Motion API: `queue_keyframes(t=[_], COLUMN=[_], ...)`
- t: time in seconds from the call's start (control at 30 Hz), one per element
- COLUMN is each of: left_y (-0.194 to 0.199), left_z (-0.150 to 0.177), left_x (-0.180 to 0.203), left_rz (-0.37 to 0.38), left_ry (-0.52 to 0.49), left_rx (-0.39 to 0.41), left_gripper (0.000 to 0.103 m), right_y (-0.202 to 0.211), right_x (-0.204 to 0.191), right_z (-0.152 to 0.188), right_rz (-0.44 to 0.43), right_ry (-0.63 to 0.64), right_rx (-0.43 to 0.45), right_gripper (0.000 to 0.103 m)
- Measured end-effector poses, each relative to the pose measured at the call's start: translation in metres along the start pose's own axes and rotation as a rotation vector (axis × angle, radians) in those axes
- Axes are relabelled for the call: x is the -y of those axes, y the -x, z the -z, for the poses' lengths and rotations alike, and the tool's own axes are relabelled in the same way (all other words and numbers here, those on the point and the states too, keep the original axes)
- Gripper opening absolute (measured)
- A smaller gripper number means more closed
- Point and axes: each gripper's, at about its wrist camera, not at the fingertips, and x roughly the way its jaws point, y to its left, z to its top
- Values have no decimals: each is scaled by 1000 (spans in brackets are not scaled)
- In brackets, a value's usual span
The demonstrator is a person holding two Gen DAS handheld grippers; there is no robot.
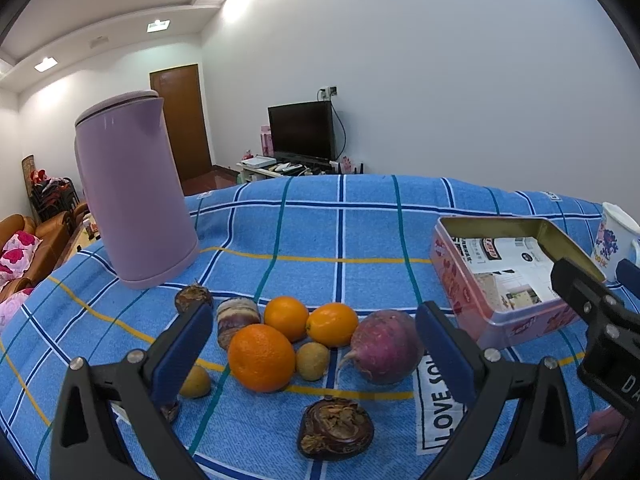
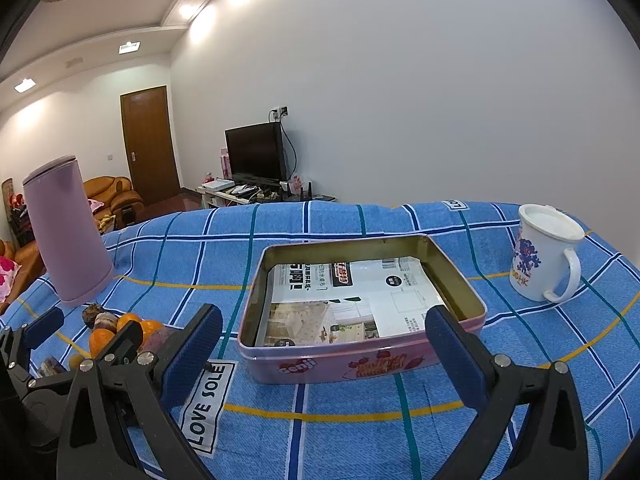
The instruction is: Organize fruits
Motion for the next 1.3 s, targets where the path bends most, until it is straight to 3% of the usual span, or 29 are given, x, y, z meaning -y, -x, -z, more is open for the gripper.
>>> queue_keyframes(t=[1.3], left_y=[-1], left_z=[1], left_x=[0], left_rz=[3], left_ry=[0], left_rx=[0], left_gripper=[103], right_y=[-4], right_x=[-2], right_z=[1], right_rz=[17], right_ry=[15], right_rx=[-10], right_gripper=[102])
